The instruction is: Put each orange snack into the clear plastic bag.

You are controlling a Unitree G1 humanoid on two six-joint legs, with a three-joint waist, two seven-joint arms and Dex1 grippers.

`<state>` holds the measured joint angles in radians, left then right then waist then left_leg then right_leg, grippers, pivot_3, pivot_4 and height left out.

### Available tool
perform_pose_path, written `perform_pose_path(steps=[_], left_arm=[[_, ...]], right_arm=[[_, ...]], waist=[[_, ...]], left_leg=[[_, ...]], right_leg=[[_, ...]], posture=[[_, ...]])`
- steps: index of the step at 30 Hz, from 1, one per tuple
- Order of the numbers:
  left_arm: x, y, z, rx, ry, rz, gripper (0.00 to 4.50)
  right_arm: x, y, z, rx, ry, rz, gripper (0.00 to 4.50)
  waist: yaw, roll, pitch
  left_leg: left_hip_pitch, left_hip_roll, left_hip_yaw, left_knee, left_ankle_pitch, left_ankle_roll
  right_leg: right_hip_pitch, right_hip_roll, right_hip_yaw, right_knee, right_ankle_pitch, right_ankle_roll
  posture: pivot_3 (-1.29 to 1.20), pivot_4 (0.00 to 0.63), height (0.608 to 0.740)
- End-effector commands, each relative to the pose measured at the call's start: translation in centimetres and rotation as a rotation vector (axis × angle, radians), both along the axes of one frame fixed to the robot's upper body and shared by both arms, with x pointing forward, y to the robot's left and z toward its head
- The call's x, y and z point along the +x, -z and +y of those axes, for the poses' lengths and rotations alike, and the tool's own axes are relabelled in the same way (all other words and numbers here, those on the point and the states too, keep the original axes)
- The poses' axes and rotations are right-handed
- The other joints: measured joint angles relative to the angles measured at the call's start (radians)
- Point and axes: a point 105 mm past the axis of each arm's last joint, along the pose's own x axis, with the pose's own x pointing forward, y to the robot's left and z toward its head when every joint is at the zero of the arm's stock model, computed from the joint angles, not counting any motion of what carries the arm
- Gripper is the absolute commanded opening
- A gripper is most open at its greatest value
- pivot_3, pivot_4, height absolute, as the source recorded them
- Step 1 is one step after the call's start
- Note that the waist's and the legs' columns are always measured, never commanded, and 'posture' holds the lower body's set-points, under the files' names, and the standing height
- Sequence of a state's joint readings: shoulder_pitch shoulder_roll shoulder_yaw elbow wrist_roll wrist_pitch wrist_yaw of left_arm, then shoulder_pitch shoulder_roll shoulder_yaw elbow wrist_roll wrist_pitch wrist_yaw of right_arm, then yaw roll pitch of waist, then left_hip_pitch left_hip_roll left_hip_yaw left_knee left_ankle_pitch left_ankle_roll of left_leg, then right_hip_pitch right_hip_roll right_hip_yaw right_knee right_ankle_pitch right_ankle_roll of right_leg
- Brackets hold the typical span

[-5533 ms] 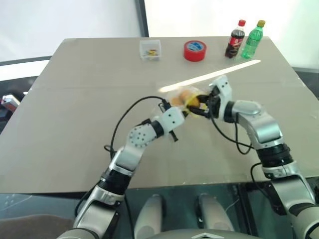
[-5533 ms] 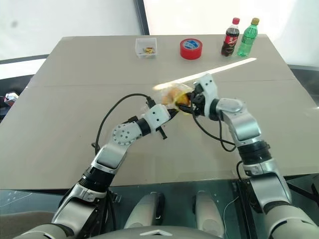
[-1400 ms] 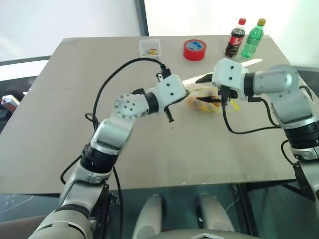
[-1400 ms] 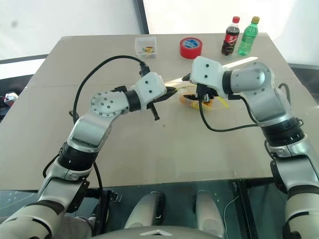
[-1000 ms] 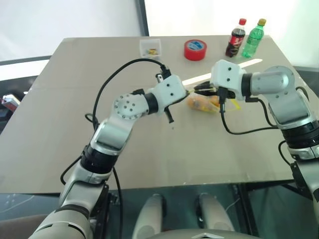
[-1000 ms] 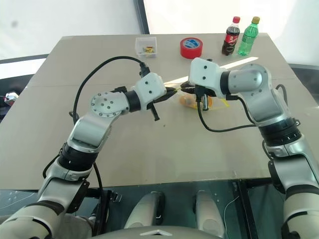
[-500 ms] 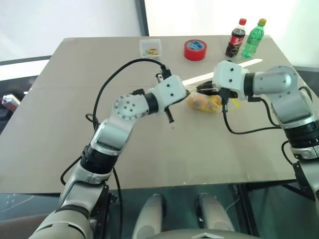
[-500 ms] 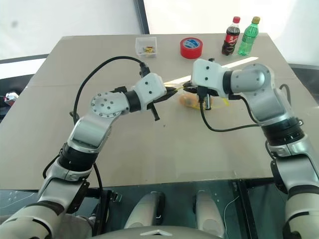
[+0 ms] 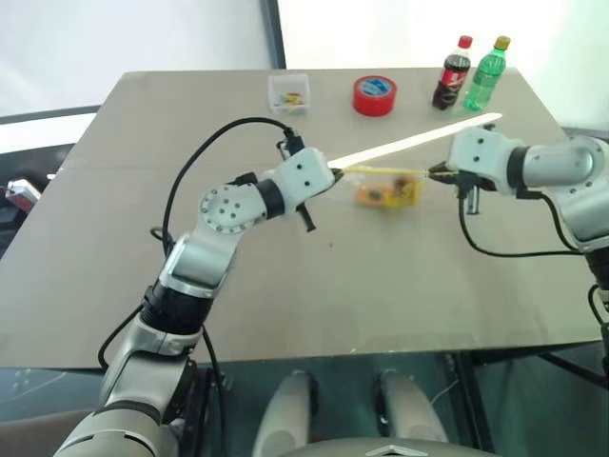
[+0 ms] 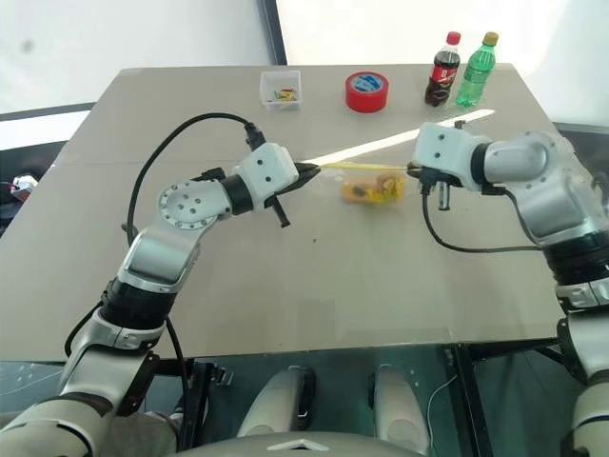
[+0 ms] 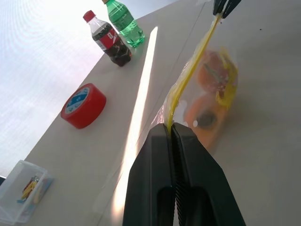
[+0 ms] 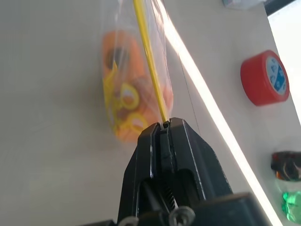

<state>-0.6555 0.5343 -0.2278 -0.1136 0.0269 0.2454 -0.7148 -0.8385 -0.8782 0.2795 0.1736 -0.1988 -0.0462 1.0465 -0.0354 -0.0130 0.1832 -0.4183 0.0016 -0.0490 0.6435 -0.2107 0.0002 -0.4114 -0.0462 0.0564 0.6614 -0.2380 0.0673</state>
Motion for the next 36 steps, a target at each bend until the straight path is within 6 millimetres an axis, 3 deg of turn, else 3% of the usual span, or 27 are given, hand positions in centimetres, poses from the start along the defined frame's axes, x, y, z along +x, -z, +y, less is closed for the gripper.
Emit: perform_pose_path(steps=[1,8,12,16,18,20,23,26,27,28,29,32,33,36], left_arm=[[0.3,-1.3,1.0,-0.020,-0.028,-0.062,0.00],[1.1,-2.7,0.2,-0.067,-0.020,-0.122,0.00],[2.7,-4.4,-0.5,-0.088,-0.046,-0.225,0.00],[3.7,-7.6,-0.7,-0.120,-0.066,-0.358,0.00],[3.6,-8.5,-0.4,-0.144,-0.071,-0.391,0.00],[3.4,-7.9,-0.1,-0.135,-0.065,-0.376,0.00],[2.6,-4.7,0.0,-0.108,-0.035,-0.228,0.00],[0.2,-0.2,-0.6,-0.100,0.044,-0.032,0.00],[-0.3,1.2,-0.8,-0.078,0.043,-0.005,0.31],[-0.7,2.3,-0.8,-0.057,0.035,0.012,0.63],[-0.9,2.9,-0.9,-0.091,0.012,0.037,0.80],[-1.5,3.3,-0.9,-0.214,-0.047,0.116,2.15],[-2.0,3.3,-0.8,-0.249,-0.050,0.148,2.49],[-3.3,3.6,1.1,-0.350,-0.100,0.246,2.49]], right_arm=[[0.2,-1.9,-2.4,0.003,0.093,-0.071,0.12],[0.9,-2.8,-2.1,0.039,0.112,-0.143,0.12],[2.5,-5.7,-1.1,0.121,0.130,-0.313,0.12],[3.0,-8.1,-1.4,0.168,0.144,-0.425,0.12],[2.7,-8.7,-1.5,0.192,0.148,-0.428,0.12],[2.2,-8.3,-1.6,0.204,0.145,-0.396,0.12],[0.9,-5.7,-1.7,0.220,0.141,-0.244,0.12],[-0.9,-1.0,-1.9,0.259,0.159,-0.051,0.12],[-1.4,0.6,-2.2,0.276,0.179,0.005,0.71],[-1.9,1.9,-2.5,0.279,0.192,0.048,0.97],[-2.4,3.2,-2.7,0.301,0.211,0.096,1.37],[-4.2,6.3,-3.7,0.381,0.283,0.272,2.77],[-5.0,7.0,-4.0,0.411,0.292,0.330,2.79],[-6.9,7.8,-5.0,0.543,0.326,0.442,2.79]], waist=[[0.000,0.000,0.000],[-0.003,0.000,0.000],[-0.003,0.000,0.000],[-0.002,0.000,0.000],[-0.001,0.000,0.000],[-0.001,0.000,0.000],[-0.002,0.000,0.000],[-0.002,0.000,0.000],[-0.001,0.000,-0.001],[-0.001,-0.001,-0.001],[0.002,-0.001,-0.001],[0.009,-0.001,-0.001],[0.009,-0.001,-0.001],[0.003,-0.001,-0.001]], left_leg=[[0.000,0.000,0.000,0.000,0.000,0.000],[0.000,0.000,0.000,0.000,0.000,0.000],[0.000,0.000,0.001,0.002,0.000,0.000],[0.000,0.000,0.000,0.001,0.000,0.000],[-0.001,0.000,0.000,0.001,0.000,0.000],[-0.001,0.000,0.001,0.001,0.000,0.000],[-0.001,0.000,0.001,-0.001,0.000,0.000],[-0.001,0.000,0.001,-0.001,0.000,0.000],[-0.001,0.000,0.001,-0.001,0.000,0.000],[0.000,0.000,0.000,-0.001,0.000,0.000],[0.001,0.000,0.000,-0.001,0.000,0.001],[-0.001,0.000,0.000,0.002,0.000,0.001],[-0.001,0.000,0.000,0.004,0.000,0.001],[0.001,0.001,0.000,0.005,0.000,0.001]], right_leg=[[0.000,0.000,0.000,0.000,0.000,0.000],[0.000,0.000,0.000,0.000,0.000,0.000],[0.000,0.000,0.000,0.001,0.000,0.000],[0.000,0.000,0.000,0.001,0.000,0.000],[0.000,0.000,0.000,0.000,0.000,0.000],[0.000,0.000,0.000,-0.001,0.000,0.000],[0.000,0.000,0.001,-0.002,0.000,0.000],[0.000,0.000,0.001,-0.002,0.000,0.000],[0.000,0.000,0.001,-0.001,0.000,0.000],[0.001,0.000,0.000,-0.002,0.000,0.000],[0.002,0.000,0.001,-0.002,0.000,0.000],[0.001,0.000,0.000,0.000,0.000,0.000],[0.001,0.000,0.000,0.001,0.000,0.000],[0.003,0.000,0.001,0.002,0.000,0.000]], posture=[[0.00,0.150,0.740],[0.00,0.150,0.740],[0.00,0.150,0.740],[0.00,0.150,0.740],[0.00,0.150,0.740],[0.00,0.150,0.740],[0.00,0.150,0.740],[0.00,0.150,0.740],[0.00,0.150,0.740],[0.00,0.150,0.740],[0.00,0.150,0.740],[0.00,0.150,0.740],[0.00,0.150,0.740],[0.00,0.150,0.740]])
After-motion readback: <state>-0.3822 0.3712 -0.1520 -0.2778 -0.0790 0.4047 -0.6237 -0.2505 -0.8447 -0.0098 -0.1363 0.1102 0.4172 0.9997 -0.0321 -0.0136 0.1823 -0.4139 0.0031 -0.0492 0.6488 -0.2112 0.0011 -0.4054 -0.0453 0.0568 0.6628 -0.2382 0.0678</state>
